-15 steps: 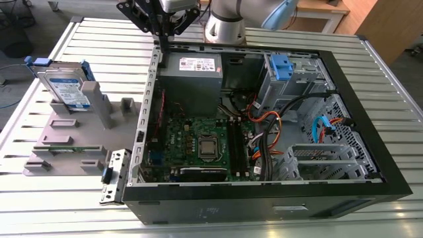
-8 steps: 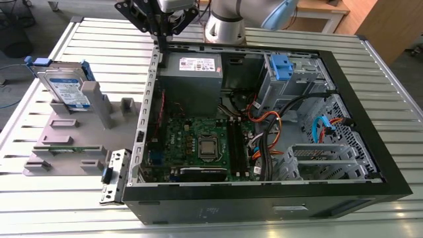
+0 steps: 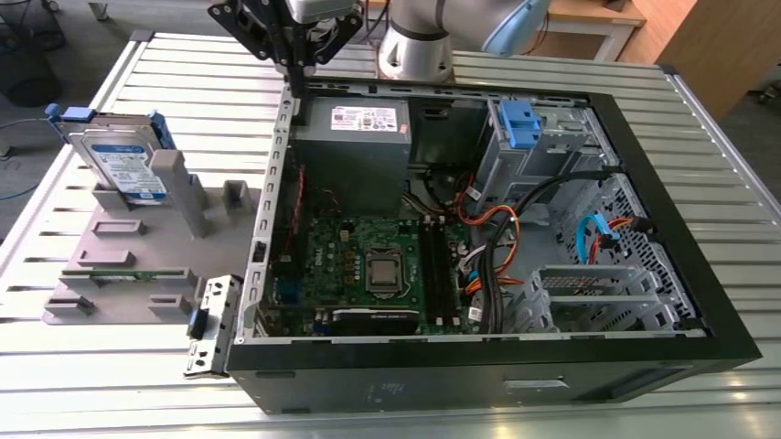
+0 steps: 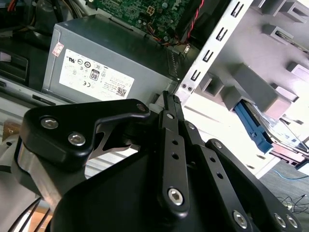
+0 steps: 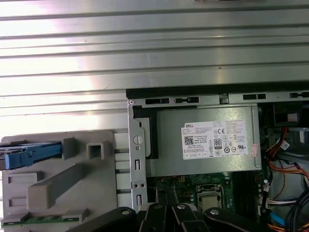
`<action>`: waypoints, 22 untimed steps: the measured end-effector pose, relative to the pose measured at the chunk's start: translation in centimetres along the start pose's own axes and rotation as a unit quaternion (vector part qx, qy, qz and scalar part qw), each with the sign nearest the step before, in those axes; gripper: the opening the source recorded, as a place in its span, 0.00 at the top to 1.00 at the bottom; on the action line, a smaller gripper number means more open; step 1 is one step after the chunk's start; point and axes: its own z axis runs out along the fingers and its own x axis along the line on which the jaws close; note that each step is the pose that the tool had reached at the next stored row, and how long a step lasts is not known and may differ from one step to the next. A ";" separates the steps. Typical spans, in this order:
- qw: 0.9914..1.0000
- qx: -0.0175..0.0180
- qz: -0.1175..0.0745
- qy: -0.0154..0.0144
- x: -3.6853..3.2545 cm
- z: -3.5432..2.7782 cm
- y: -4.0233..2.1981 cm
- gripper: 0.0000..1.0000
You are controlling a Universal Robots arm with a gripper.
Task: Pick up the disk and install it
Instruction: 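Reach for the disk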
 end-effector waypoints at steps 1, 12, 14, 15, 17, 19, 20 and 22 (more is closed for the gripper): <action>1.000 0.000 0.000 0.000 0.04 0.00 0.00 0.89; 1.000 0.000 0.000 0.000 0.37 -0.01 -0.03 0.89; 1.000 0.000 0.000 0.000 0.56 -0.01 -0.04 0.89; 1.000 0.000 0.000 0.000 0.66 -0.01 -0.05 0.89; 1.000 0.000 0.000 0.000 0.88 0.00 -0.07 0.89; 1.000 0.000 0.000 0.000 1.08 0.00 -0.08 0.89; 1.000 0.000 0.000 0.000 1.18 -0.01 -0.09 0.89; 1.000 0.000 0.000 0.000 1.39 -0.01 -0.11 0.89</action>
